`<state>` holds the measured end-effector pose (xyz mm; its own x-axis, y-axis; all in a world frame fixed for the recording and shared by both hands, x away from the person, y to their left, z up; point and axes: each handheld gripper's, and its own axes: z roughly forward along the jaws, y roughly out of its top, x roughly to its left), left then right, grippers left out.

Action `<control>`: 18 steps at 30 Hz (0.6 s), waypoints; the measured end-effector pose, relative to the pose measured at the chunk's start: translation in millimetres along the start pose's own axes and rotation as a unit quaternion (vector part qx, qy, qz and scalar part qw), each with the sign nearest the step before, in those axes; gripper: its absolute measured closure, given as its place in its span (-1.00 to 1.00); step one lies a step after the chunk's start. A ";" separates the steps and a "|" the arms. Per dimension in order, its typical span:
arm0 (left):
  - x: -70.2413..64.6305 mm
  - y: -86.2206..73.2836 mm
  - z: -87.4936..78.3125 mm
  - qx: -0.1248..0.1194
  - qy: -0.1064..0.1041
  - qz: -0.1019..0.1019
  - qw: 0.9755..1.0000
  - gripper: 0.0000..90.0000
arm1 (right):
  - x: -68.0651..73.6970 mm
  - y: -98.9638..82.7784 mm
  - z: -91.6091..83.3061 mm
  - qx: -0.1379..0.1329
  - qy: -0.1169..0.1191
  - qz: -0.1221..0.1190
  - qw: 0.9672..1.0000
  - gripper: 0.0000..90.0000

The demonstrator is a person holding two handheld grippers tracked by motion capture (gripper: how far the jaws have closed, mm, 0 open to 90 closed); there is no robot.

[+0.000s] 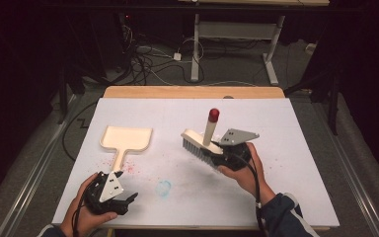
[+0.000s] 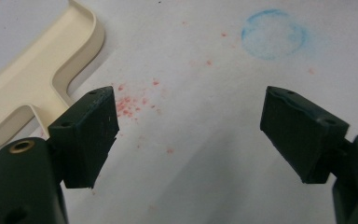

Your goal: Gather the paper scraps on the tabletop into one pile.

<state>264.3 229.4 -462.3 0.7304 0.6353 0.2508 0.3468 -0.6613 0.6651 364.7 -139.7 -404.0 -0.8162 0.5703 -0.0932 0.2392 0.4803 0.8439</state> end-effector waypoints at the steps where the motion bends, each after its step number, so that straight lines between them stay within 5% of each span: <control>1: -0.2 0.3 0.3 0.000 0.000 0.000 1.000 -0.59 | 1.8 -6.5 1.8 0.011 -0.001 -0.008 1.000 0.50; 7: -2.4 1.8 3.1 0.006 -0.004 0.007 1.000 -0.59 | 3.2 -17.4 13.3 0.054 0.001 -0.034 0.998 0.50; 12: 0.0 1.5 3.8 0.003 -0.005 0.001 1.000 -0.59 | 0.0 -16.6 13.4 0.009 0.004 -0.033 0.999 0.50; 15: -0.1 2.3 4.0 0.006 -0.005 0.005 1.000 -0.59 | 2.3 -21.4 20.0 0.020 -0.005 -0.049 0.999 0.50; 18: -0.6 3.2 5.0 0.004 -0.006 0.004 1.000 -0.59 | 2.3 -22.1 20.8 0.021 -0.008 -0.040 0.999 0.50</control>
<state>267.9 224.9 -463.9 0.7407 0.6246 0.2474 0.3457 -0.6701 0.6569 368.6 -135.2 -433.9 -0.8251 0.5394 -0.1679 0.1957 0.5518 0.8107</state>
